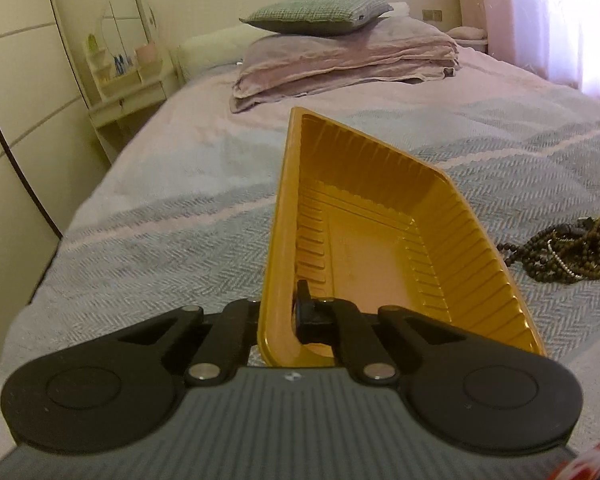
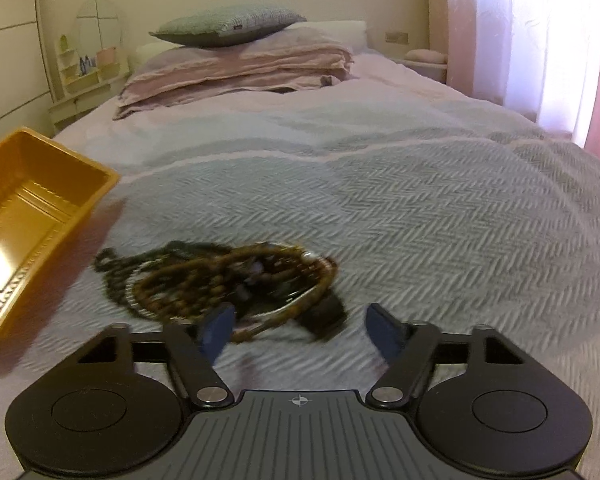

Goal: Organize jewelry
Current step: 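Lower the right tool onto the jewelry pile and grasp a dark bead strand, then lift the bead strand with the right tool and release it into the tray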

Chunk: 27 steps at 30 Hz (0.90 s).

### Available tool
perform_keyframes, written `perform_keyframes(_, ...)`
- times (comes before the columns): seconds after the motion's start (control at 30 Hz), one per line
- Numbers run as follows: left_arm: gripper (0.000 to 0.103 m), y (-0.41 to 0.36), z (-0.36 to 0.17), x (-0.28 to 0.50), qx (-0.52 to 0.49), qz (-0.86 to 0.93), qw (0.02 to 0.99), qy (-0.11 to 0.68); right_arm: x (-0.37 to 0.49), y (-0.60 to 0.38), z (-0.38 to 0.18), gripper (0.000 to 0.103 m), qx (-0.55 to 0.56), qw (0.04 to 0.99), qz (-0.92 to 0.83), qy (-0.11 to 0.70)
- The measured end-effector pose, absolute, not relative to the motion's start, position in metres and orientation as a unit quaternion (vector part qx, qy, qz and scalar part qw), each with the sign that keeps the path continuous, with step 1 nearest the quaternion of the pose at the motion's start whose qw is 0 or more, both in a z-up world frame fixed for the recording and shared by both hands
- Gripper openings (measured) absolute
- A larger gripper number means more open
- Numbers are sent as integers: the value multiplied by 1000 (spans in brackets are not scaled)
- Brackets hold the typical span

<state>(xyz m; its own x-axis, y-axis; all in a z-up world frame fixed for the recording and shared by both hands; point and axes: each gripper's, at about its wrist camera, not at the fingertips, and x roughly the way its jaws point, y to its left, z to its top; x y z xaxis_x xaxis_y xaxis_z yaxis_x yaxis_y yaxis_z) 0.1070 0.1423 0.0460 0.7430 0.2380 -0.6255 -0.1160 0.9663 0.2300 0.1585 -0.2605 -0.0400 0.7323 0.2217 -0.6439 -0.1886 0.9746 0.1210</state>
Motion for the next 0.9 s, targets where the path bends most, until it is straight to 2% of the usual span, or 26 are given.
perform_keyframes(0.03,3,139,45,107,92,98,929,345,164,-262,-41,56,22,929,110,353)
perform_keyframes(0.1,3,136,45,108,95,105,928,344,174,-263,-44,52,20,928,113,356)
perform_keyframes(0.27,3,129,43,107,103,111,925,348,195,-266,-48,46,27,922,112,371)
perform_keyframes(0.4,3,128,42,105,99,116,925,349,205,-266,-51,26,35,916,111,384)
perform_keyframes(0.53,3,128,42,106,103,112,923,352,204,-266,-47,11,28,920,101,379)
perform_keyframes(0.67,3,128,41,107,110,103,921,359,204,-267,-40,7,20,921,100,376)
perform_keyframes(0.9,3,134,38,112,126,81,911,385,202,-257,-14,6,-9,927,116,356)
